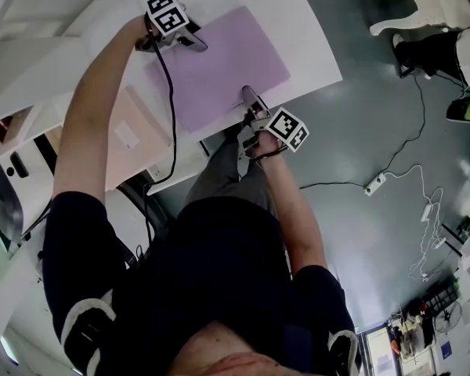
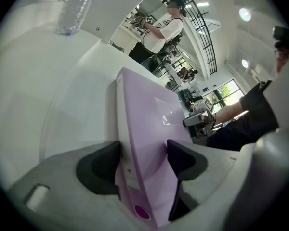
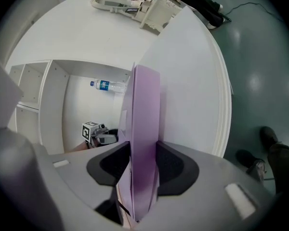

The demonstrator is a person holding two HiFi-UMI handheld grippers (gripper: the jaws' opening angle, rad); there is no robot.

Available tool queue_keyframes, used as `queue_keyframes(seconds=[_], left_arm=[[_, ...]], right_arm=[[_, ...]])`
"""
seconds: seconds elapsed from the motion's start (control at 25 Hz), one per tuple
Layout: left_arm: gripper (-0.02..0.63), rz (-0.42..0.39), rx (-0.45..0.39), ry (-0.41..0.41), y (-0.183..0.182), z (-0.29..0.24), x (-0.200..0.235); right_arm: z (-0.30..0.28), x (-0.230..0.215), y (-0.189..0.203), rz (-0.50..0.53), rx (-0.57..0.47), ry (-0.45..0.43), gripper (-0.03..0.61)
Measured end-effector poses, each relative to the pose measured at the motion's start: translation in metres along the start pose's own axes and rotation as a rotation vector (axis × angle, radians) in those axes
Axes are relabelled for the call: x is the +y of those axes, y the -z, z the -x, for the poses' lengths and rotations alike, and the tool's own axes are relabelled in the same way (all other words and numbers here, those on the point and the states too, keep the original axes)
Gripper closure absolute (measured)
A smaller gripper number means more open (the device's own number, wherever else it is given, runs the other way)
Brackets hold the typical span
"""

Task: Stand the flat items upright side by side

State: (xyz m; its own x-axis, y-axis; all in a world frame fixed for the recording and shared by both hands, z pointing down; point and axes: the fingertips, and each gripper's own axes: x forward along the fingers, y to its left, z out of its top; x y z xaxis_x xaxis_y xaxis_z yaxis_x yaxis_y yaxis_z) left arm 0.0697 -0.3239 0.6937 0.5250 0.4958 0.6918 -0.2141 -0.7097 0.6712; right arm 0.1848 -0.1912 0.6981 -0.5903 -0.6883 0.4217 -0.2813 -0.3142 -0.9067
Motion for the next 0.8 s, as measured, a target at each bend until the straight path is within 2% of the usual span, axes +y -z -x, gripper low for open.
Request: queue_keyframes(seconds=[0.44, 0.8], left_arm=[[0.293, -0.012, -0.061, -0.015, 0.001, -0.002, 0.000], [0.287, -0.056, -0.128, -0.068, -0.002, 0.010, -0.002]], right_arm=[[0.007, 0.008, -0.008, 0.051, -0.020, -0.006, 0.419], [0.009, 0.026, -0.017, 0.133, -0.009, -0.022, 0.425]])
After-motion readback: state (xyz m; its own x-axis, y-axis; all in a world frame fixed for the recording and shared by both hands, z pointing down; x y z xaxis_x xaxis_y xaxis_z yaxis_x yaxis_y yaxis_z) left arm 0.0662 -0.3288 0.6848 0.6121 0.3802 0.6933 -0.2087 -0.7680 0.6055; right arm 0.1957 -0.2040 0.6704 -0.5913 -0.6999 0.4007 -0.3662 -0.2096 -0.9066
